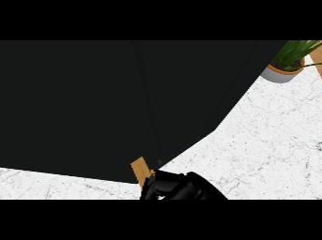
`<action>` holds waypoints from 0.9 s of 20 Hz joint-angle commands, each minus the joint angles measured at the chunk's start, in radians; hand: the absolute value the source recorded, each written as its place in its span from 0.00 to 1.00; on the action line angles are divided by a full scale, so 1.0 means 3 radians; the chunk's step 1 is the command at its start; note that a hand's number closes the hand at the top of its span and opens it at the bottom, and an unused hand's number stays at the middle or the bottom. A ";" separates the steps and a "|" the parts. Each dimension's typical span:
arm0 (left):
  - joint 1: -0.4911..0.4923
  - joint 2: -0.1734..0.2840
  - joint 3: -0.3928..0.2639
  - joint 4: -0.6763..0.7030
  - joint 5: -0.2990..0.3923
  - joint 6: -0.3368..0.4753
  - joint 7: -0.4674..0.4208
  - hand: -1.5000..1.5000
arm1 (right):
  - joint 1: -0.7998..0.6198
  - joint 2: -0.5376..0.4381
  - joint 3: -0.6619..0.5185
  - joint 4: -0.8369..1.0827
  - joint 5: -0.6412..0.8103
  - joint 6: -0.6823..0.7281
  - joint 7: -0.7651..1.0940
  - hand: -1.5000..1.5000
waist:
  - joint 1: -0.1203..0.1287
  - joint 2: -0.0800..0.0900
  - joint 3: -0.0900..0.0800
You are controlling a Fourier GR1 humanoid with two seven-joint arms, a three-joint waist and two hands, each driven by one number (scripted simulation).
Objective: Pick up the bottled water, place it into the cabinet and close the cabinet
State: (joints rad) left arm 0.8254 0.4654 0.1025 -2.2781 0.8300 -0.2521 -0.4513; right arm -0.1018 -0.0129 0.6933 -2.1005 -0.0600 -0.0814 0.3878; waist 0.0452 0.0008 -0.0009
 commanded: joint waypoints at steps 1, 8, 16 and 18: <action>0.0280 0.0019 0.0317 -0.0116 0.0330 -0.0261 0.0009 0.00 | -0.0619 0.0041 -0.0456 0.0449 -0.0499 -0.0115 0.0021 1.00 | 0.0008 0.0005 0.0003; 0.0333 -0.0221 0.0447 0.0220 0.0269 -0.0689 -0.0046 0.00 | -0.1251 0.0043 -0.0940 0.0881 -0.1115 -0.0200 0.0072 1.00 | -0.0068 -0.0002 0.0002; 0.0316 -0.0063 0.0895 0.0106 0.0800 -0.0645 0.0235 0.00 | -0.2008 -0.0054 -0.1711 0.1889 -0.1449 0.0379 0.0074 1.00 | -0.0096 0.0014 0.0004; 0.0482 -0.0211 0.0912 0.0094 0.0692 -0.0859 0.0184 0.00 | -0.2091 -0.0070 -0.1808 0.2266 -0.1426 0.0557 -0.0176 1.00 | -0.0045 0.0013 0.0004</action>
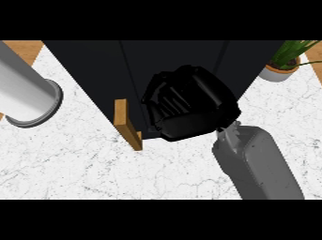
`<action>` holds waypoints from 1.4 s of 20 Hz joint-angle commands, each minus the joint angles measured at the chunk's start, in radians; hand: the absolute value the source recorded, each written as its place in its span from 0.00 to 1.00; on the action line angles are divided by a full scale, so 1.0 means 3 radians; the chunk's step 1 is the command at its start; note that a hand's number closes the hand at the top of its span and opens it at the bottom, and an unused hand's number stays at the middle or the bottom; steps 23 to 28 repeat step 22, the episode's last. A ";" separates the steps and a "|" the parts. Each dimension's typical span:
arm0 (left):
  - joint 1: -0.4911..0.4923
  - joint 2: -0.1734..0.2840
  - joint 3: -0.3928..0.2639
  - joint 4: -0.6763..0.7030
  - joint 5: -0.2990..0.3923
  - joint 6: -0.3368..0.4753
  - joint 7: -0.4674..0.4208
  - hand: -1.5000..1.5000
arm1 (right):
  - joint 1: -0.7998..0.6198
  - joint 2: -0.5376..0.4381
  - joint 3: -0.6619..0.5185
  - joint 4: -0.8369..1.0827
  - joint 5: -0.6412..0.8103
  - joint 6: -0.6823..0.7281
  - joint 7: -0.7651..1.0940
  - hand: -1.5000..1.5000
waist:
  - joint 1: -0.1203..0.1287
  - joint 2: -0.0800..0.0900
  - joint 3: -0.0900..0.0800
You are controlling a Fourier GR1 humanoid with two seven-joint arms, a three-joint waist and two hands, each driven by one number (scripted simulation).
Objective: Pick up the bottled water, place it into the cabinet and close the cabinet
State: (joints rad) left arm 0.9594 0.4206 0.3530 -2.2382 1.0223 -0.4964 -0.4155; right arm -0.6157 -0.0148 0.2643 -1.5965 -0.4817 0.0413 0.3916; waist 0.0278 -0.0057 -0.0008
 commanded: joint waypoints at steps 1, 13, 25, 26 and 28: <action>0.0136 0.0017 0.0275 -0.0052 0.0257 -0.0146 0.0064 0.00 | -0.0199 -0.0249 -0.0419 0.0515 -0.0075 0.0361 -0.0242 1.00 | 0.0011 0.0030 0.0005; -0.0059 0.0017 0.0297 0.0012 0.0348 -0.0145 0.0336 0.00 | -0.0938 -0.0030 -0.0536 0.1358 -0.0005 0.0457 -0.0306 1.00 | 0.0036 0.0052 0.0002; -0.0033 -0.0099 0.0312 0.0073 0.0309 -0.0358 0.0386 0.00 | -0.0996 -0.0002 -0.0528 0.1501 -0.0260 0.0595 -0.0368 1.00 | 0.0087 0.0050 0.0000; -0.0033 -0.0099 0.0312 0.0073 0.0309 -0.0358 0.0386 0.00 | -0.0996 -0.0002 -0.0528 0.1501 -0.0260 0.0595 -0.0368 1.00 | 0.0087 0.0050 0.0000; -0.0033 -0.0099 0.0312 0.0073 0.0309 -0.0358 0.0386 0.00 | -0.0996 -0.0002 -0.0528 0.1501 -0.0260 0.0595 -0.0368 1.00 | 0.0087 0.0050 0.0000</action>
